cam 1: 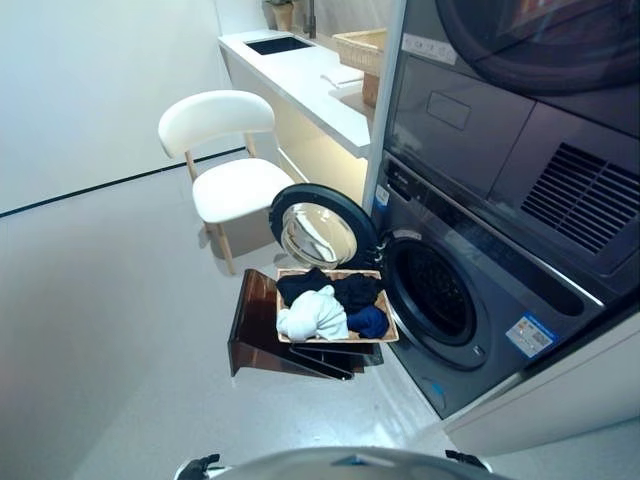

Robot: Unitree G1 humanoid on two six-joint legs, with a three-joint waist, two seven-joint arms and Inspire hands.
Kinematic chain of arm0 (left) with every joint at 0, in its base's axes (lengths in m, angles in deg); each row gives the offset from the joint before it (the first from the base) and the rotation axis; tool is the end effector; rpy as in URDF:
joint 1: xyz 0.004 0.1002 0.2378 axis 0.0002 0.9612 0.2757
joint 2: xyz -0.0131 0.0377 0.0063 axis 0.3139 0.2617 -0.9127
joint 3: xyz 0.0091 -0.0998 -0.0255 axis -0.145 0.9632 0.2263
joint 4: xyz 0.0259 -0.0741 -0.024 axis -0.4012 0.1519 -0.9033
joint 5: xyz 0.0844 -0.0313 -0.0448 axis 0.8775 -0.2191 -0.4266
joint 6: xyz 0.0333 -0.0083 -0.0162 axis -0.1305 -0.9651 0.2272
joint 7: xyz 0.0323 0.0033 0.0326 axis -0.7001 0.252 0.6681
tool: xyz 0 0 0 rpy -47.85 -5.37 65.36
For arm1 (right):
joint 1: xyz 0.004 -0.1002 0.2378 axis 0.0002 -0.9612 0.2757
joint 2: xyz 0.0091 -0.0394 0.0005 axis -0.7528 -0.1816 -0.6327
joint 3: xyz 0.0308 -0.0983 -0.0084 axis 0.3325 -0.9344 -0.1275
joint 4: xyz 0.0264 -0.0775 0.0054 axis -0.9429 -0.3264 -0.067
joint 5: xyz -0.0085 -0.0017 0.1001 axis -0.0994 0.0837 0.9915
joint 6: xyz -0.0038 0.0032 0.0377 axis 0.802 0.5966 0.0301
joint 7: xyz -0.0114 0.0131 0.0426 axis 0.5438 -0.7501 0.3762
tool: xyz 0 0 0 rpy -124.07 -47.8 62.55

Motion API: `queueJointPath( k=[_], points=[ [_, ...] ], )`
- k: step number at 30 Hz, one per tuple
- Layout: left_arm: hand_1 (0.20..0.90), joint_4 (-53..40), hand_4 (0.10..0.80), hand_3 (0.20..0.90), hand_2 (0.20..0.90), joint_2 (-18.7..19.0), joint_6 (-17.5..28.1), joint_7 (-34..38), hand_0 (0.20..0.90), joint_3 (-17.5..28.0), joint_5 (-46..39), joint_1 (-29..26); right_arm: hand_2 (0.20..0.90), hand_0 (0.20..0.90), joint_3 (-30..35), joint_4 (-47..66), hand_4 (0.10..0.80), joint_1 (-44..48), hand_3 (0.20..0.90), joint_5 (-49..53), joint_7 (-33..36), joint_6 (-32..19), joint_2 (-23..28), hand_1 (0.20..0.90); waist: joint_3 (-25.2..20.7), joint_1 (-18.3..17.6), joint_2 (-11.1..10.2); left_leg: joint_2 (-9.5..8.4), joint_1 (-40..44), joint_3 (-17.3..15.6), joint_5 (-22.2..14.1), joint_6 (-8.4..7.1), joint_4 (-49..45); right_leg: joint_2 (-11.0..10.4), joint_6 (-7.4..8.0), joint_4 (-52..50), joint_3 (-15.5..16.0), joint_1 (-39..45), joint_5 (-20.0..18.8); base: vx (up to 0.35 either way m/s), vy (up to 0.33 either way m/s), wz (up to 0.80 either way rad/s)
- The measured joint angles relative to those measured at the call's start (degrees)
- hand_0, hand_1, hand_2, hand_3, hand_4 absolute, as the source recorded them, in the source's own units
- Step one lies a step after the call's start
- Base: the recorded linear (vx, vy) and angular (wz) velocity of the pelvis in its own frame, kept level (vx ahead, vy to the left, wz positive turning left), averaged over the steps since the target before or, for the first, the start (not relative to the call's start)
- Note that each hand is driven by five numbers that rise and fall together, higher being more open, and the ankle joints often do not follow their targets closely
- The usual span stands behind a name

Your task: Pick up the clothes and place them into the washing machine

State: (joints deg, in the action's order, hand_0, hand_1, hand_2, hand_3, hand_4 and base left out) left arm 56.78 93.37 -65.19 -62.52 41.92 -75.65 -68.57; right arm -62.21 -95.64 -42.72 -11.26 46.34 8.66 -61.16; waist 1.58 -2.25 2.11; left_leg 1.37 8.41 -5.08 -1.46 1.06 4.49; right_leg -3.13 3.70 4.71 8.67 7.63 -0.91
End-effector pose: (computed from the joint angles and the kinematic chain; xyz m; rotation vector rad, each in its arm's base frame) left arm 0.0188 0.2130 -0.1255 0.2041 1.3615 0.1222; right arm 0.0304 -0.2361 -0.1195 -0.3075 1.3318 -0.2474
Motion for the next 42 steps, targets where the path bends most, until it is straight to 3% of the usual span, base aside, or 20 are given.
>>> queueJointPath(
  k=[14, 21, 22, 25, 27, 28, 29, 30, 32, 35, 36, 37, 38, 39, 41, 42],
  points=[
    [0.900, -0.01, 0.800, 0.900, 0.900, 0.00, -0.01, 0.05, 0.900, 0.05, -0.40, -0.14, 0.900, 0.900, -0.51, 0.32, 0.800, 0.28, 0.900, -0.56, 0.14, -0.01, 0.00, 0.900, 0.19, -0.06, 0.07, 0.48, -1.07, 0.11, 0.09, -0.18, -0.38, 0.30, 0.15, -0.02, 0.04, -0.77, 0.31, -0.013, -0.063, 0.01],
    [0.900, -0.46, 0.800, 0.900, 0.900, 0.03, -0.02, 0.26, 0.900, -0.01, -1.57, -2.23, 0.900, 0.900, -1.20, 1.36, 0.800, 1.74, 0.900, -0.51, 0.26, -0.09, 0.02, 0.900, 2.03, -0.22, 0.02, 1.90, -3.00, 0.25, 0.46, -1.34, -1.23, 1.41, -0.66, -0.71, 0.07, -2.69, 0.81, -0.009, -0.119, -0.02],
    [0.900, -0.54, 0.800, 0.900, 0.900, 0.17, 0.01, 0.34, 0.900, 0.05, -2.24, -2.78, 0.900, 0.900, -1.32, 1.25, 0.800, 2.37, 0.900, -0.51, 0.22, -0.11, -0.11, 0.900, 2.76, -0.08, -0.55, 2.05, -4.22, 0.53, -0.01, -2.23, -3.74, 1.43, -1.75, -1.52, -0.21, -3.25, 1.60, -0.039, -0.053, 0.09],
    [0.900, -0.95, 0.800, 0.900, 0.900, 1.16, -0.02, 0.82, 0.900, 0.03, -3.05, -4.81, 0.900, 0.900, -1.58, 1.21, 0.800, 3.95, 0.900, -0.52, 0.48, -0.14, -0.07, 0.900, 5.02, -0.05, -2.93, 0.84, -8.07, 1.59, 1.50, -5.15, -10.31, 0.20, -2.69, -1.41, -0.11, -3.10, 1.53, 0.002, -0.016, 0.05],
    [0.900, -1.01, 0.800, 0.900, 0.900, 1.18, 0.02, 1.25, 0.900, -0.06, -3.57, -5.26, 0.900, 0.900, -1.57, 1.08, 0.800, 4.16, 0.900, -0.54, 1.36, -0.08, 0.62, 0.900, 5.42, 0.28, -3.50, 0.20, -10.58, 4.01, 2.00, -6.35, -13.54, -0.42, -3.75, -0.89, -0.47, -2.78, 1.40, 0.102, 0.018, -0.08],
    [0.900, -0.91, 0.800, 0.900, 0.900, 1.36, 0.07, 1.21, 0.900, -0.08, -3.62, -5.96, 0.900, 0.900, -1.56, 0.80, 0.800, 4.29, 0.900, -0.53, 1.56, 0.03, 1.02, 0.900, 5.63, 0.18, -4.02, -1.09, -13.99, 6.12, 1.11, -7.63, -16.24, -1.01, -4.83, 0.24, -2.06, -2.80, 0.65, 0.113, 0.027, -0.16],
    [0.900, -0.66, 0.800, 0.900, 0.900, 1.26, 0.41, 1.36, 0.900, -0.07, -3.79, -6.67, 0.900, 0.900, -1.50, 0.53, 0.800, 4.59, 0.900, -0.52, 1.68, 0.06, 1.80, 0.900, 5.83, 1.04, -3.90, -2.31, -16.28, 6.93, 1.34, -7.77, -11.90, -1.64, -4.83, 0.06, -3.62, -3.84, 0.64, 0.188, 0.053, -0.25],
    [0.900, -0.60, 0.800, 0.900, 0.900, 1.04, 0.40, 1.37, 0.900, -0.07, -4.11, -6.89, 0.900, 0.900, -1.38, 0.53, 0.800, 4.66, 0.900, -0.52, 1.71, 0.06, 2.21, 0.900, 6.00, 1.42, -3.60, -2.35, -17.44, 7.06, 1.71, -7.94, -9.84, -1.69, -4.82, 0.06, -3.97, -4.21, 0.63, 0.196, 0.070, -0.32],
    [0.900, -0.71, 0.800, 0.900, 0.900, 0.41, 0.53, 1.32, 0.900, 0.60, -6.22, -6.82, 0.900, 0.900, -0.79, 0.42, 0.800, 5.60, 0.900, -0.45, 1.89, 0.04, 2.54, 0.900, 6.84, 2.08, -2.45, -1.62, -20.49, 6.41, 3.84, -8.26, -2.25, -1.45, -4.44, 0.25, -5.07, -3.88, 1.02, 0.280, 0.136, -0.53],
    [0.900, -1.54, 0.800, 0.900, 0.900, -0.29, 1.05, 1.86, 0.900, 1.05, -8.02, -6.85, 0.900, 0.900, -0.76, -0.03, 0.800, 7.11, 0.900, -0.15, 2.35, -0.09, 2.28, 0.900, 7.30, 4.33, -1.14, 1.99, -21.80, 4.87, 5.61, -8.33, 0.22, 0.26, -3.75, 0.19, -8.11, -3.77, 1.72, 0.161, 0.120, -0.35],
    [0.900, -1.54, 0.800, 0.900, 0.900, -0.33, 1.23, 2.02, 0.900, 1.01, -7.99, -6.92, 0.900, 0.900, -0.76, -0.02, 0.800, 7.78, 0.900, -0.14, 2.36, -0.22, 2.21, 0.900, 7.25, 4.46, -0.76, 2.95, -21.37, 4.78, 5.64, -8.32, 0.42, 0.45, -2.76, 0.08, -9.03, -3.08, 2.44, 0.218, 0.196, -0.38],
    [0.900, -1.51, 0.800, 0.900, 0.900, -0.37, 1.12, 2.18, 0.900, 1.02, -7.93, -6.91, 0.900, 0.900, -0.64, -0.14, 0.800, 8.02, 0.900, -0.10, 2.37, -0.18, 2.23, 0.900, 7.27, 4.44, -0.60, 3.10, -20.63, 4.52, 5.86, -8.02, 0.44, 0.43, -2.16, 0.08, -9.66, -2.45, 3.03, 0.253, 0.213, -0.29],
    [0.900, -1.64, 0.800, 0.900, 0.900, -0.84, 0.98, 2.45, 0.900, 0.88, -7.86, -6.33, 0.900, 0.900, -0.35, -0.22, 0.800, 7.94, 0.900, 0.00, 2.45, -0.14, 2.40, 0.900, 7.02, 4.41, 0.52, 3.60, -18.46, 2.99, 8.46, -5.14, 0.28, 0.39, -0.72, 0.27, -9.85, -1.22, 4.17, 0.453, 0.310, -0.20],
    [0.900, -1.66, 0.800, 0.900, 0.900, -0.27, 0.50, 2.36, 0.900, 0.83, -7.84, -6.13, 0.900, 0.900, -0.49, -0.72, 0.800, 7.61, 0.900, 0.22, 2.27, -0.16, 1.74, 0.900, 7.32, 4.51, -0.90, 2.44, -16.46, 1.02, 11.21, -1.30, 0.03, -1.39, 0.48, 0.17, -9.19, 0.23, 4.95, 0.374, 0.242, -0.13],
    [0.900, -1.64, 0.800, 0.900, 0.900, 1.56, 0.09, 2.53, 0.900, 0.63, -7.84, -6.00, 0.900, 0.900, -0.46, -1.89, 0.800, 7.18, 0.900, 0.79, 2.26, -0.02, -0.26, 0.900, 6.54, 4.27, -4.04, -0.81, -15.07, -0.08, 9.61, 1.21, -1.42, -4.96, 2.13, -0.82, -6.00, 2.11, 6.08, 0.247, 0.159, -0.23],
    [0.900, -2.12, 0.800, 0.900, 0.900, 2.11, 0.08, 2.61, 0.900, 0.56, -7.84, -6.47, 0.900, 0.900, -0.47, -1.84, 0.800, 6.47, 0.900, 0.85, 2.24, -0.01, -0.86, 0.900, 6.21, 4.41, -4.64, -1.62, -14.46, -1.09, 8.92, 2.09, -1.73, -6.30, 2.22, -2.19, -5.64, 1.85, 6.12, 0.150, 0.119, -0.25]
  ],
)
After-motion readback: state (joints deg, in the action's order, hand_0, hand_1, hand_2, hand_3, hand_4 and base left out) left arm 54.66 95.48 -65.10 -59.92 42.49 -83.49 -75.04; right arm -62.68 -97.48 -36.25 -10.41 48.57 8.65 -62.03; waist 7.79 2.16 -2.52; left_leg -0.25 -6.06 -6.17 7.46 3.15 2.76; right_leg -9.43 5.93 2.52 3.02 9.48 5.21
